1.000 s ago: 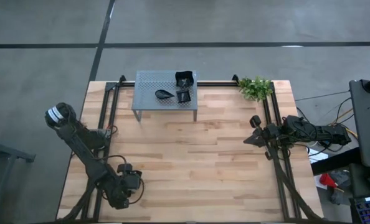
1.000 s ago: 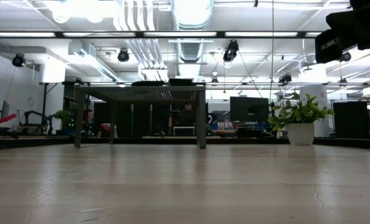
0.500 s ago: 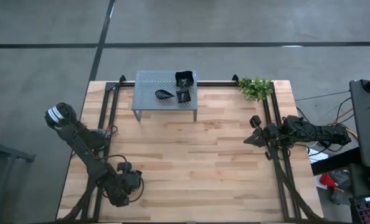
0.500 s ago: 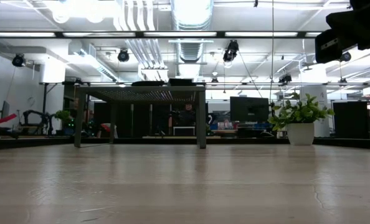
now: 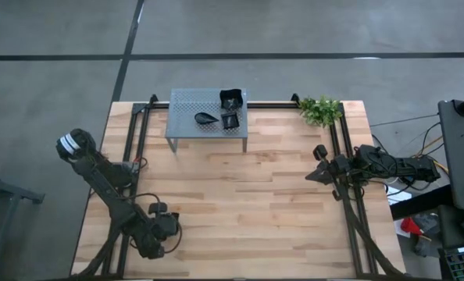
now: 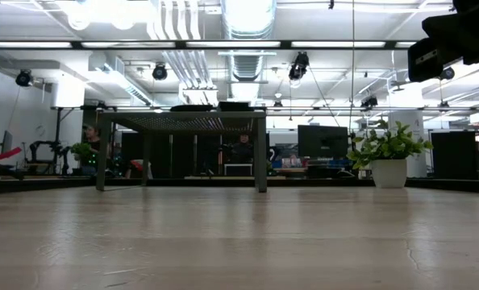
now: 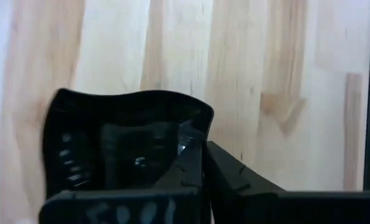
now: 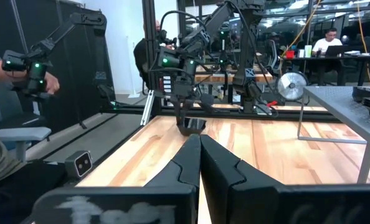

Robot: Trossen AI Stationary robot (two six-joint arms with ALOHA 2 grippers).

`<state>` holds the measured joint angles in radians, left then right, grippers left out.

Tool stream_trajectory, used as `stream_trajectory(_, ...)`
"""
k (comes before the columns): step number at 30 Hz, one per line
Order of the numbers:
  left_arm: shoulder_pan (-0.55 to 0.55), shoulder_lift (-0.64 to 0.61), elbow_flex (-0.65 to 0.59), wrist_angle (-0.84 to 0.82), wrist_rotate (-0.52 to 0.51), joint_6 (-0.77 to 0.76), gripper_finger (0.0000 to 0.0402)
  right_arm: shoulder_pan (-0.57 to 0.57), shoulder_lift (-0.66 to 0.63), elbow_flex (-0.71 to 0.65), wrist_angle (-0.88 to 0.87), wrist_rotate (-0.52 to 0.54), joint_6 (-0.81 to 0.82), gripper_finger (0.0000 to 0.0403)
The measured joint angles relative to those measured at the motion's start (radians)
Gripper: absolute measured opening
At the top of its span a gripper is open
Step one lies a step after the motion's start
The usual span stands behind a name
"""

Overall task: Pick & Place Mini shaped plates
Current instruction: Stack the black distorted square plate on top of the other black distorted square plate on the shelf

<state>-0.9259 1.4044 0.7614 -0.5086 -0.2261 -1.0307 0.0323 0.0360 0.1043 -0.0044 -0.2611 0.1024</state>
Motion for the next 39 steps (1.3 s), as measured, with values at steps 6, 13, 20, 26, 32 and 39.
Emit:
stream_trajectory(6,0.031,0.000,0.082,-0.065,-0.116,0.127,0.0002,0.000,0.000,0.000,0.000,0.000,0.001,0.0008)
stream_trajectory(13,0.105,-0.001,0.209,-0.203,-0.398,0.322,0.0000,0.000,0.000,0.000,0.000,0.000,0.000,0.0008)
stream_trajectory(20,0.226,-0.001,0.301,-0.226,-0.714,0.628,0.0000,0.000,0.000,0.000,0.000,0.000,0.001,0.0008)
stream_trajectory(26,0.377,-0.001,0.356,-0.225,-0.869,0.822,0.0000,0.000,0.000,0.000,0.000,0.000,0.000,0.0008)
stream_trajectory(32,0.567,-0.001,0.423,-0.193,-0.873,0.981,0.0000,0.000,0.000,0.000,0.000,0.000,0.000,0.0008)
stream_trajectory(39,0.787,-0.001,0.485,-0.026,-0.755,1.313,0.0000,0.000,0.000,0.000,0.000,0.000,0.001,0.0008)
